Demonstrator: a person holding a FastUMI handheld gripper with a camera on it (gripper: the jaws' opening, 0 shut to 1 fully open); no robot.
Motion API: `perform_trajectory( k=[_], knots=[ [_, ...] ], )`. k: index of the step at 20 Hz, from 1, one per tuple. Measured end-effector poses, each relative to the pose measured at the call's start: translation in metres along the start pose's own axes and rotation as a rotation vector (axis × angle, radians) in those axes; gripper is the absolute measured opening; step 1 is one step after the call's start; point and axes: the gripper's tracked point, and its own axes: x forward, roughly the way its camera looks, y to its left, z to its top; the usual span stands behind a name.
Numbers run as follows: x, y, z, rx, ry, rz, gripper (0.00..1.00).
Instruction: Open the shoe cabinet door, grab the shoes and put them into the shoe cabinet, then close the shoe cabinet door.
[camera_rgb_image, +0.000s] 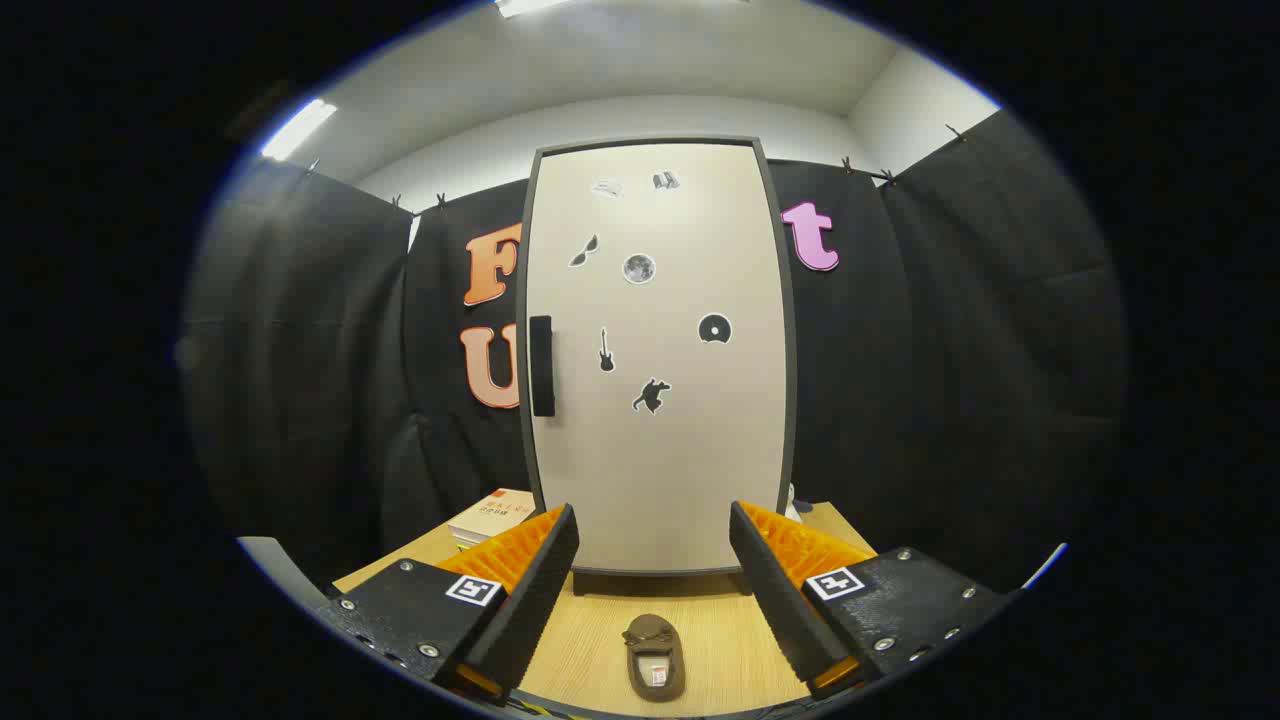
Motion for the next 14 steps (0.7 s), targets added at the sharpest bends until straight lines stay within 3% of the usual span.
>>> perform_trajectory(
  k=[14],
  knots=[
    [-0.006,0.031,0.024,-0.068,-0.028,-0.081,0.95]
  ],
)
